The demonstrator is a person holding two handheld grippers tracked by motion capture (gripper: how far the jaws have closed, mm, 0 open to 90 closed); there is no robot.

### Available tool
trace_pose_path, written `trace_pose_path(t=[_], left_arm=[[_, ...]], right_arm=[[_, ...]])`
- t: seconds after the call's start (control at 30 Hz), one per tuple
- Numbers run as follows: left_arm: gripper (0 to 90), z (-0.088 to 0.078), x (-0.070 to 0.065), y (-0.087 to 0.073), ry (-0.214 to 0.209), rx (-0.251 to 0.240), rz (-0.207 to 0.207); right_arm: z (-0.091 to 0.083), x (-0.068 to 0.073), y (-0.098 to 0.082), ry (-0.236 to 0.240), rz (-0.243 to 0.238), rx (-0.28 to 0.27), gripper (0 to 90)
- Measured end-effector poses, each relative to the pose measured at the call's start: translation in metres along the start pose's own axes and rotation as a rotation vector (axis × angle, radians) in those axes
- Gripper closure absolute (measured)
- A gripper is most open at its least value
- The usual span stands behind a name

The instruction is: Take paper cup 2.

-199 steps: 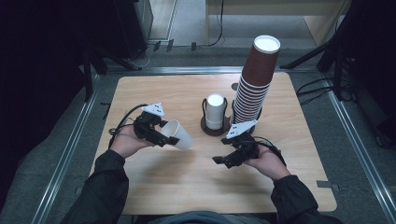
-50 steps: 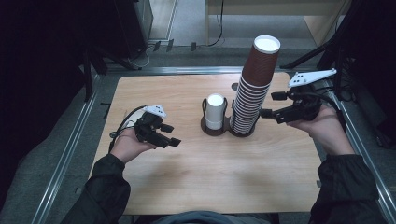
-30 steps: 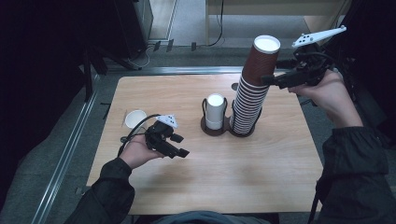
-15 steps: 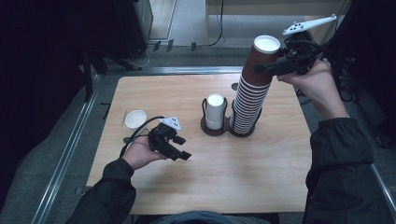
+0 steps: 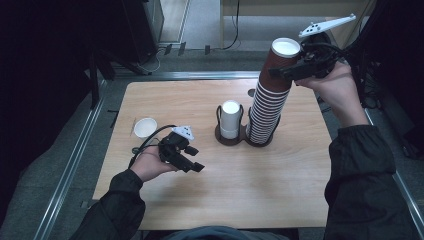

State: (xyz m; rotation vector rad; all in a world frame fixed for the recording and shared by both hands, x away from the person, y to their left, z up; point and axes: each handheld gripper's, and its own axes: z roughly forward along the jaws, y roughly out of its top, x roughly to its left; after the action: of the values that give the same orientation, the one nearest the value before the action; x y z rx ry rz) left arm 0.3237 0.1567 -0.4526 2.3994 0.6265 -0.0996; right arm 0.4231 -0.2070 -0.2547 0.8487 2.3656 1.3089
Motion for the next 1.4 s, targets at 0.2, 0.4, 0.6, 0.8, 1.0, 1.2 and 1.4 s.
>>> trace_pose_path(t=[0.2,0.4,0.6,0.8,1.0,1.2,1.4], left_arm=[[31.6,0.0,0.001,0.0,0.001,0.004,-0.003],[31.6,0.0,0.0,-0.001,0.002,0.007,-0.004],[31.6,0.0,0.001,-0.001,0.001,0.013,0.003],[31.5,0.0,0.001,-0.001,0.001,0.013,0.007],[31.6,0.0,0.001,-0.001,0.001,0.014,0.003],[31.5,0.001,0.0,-0.001,0.0,0.017,0.005],[31.4,0.001,0.001,-0.001,-0.004,0.015,0.002]], right_arm=[[-0.001,0.001,0.003,-0.003,-0.014,0.017,16.8],[-0.005,0.004,0.008,-0.023,-0.02,-0.008,18.2],[-0.014,0.007,0.018,-0.028,-0.033,-0.031,18.3],[-0.023,0.009,0.025,-0.038,-0.04,-0.054,18.3],[-0.037,0.016,0.035,-0.055,-0.068,-0.099,18.2],[-0.056,0.024,0.043,-0.069,-0.091,-0.144,18.2],[-0.079,0.033,0.049,-0.064,-0.096,-0.195,18.3]])
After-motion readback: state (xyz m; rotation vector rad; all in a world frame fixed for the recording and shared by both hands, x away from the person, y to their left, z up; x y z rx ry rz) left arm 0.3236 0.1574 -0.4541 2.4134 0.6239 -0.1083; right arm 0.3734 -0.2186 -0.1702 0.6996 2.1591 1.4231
